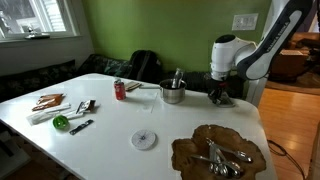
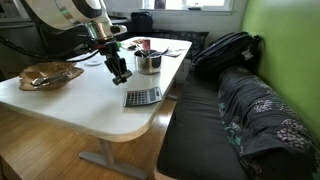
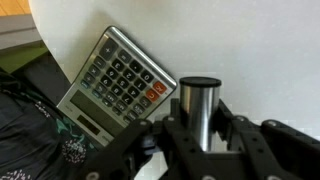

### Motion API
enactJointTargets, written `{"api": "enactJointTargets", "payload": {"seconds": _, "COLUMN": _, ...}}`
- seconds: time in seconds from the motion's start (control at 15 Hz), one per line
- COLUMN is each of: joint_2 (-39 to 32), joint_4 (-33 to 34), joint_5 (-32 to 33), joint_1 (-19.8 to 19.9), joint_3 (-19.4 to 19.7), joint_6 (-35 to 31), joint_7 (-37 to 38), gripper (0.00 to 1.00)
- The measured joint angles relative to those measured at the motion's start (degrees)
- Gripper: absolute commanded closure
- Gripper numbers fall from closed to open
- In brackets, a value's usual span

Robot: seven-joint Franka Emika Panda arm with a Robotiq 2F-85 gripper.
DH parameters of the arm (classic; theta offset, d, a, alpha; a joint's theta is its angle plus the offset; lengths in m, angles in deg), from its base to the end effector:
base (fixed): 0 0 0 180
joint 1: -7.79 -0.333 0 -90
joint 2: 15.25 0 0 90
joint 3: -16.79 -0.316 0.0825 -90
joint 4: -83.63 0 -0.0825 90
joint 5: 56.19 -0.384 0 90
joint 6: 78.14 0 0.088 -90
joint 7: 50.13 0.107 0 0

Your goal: Remove the silver object from the wooden box

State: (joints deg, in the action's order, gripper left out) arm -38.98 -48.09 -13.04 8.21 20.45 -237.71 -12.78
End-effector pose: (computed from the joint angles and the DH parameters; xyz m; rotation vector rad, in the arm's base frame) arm 0.5224 -0.0077 0.1683 2.8576 -0.0210 0.2091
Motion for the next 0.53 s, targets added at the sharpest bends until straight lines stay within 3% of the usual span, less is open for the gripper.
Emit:
{"api": "enactJointTargets", "payload": {"seconds": 0.33, "joint_2": -1.4, "joint_4": 1.4, "joint_5": 1.1, "joint_1": -0.2, "joint_3": -0.4, "joint_6": -0.6, "joint_7": -2.1, "gripper": 0.89}}
{"api": "enactJointTargets", "payload": {"seconds": 0.53, "joint_2": -3.4, "joint_4": 2.8, "joint_5": -4.6, "joint_1": -1.0, "joint_3": -0.4, "joint_6": 3.9, "joint_7": -5.9, "gripper": 0.89}}
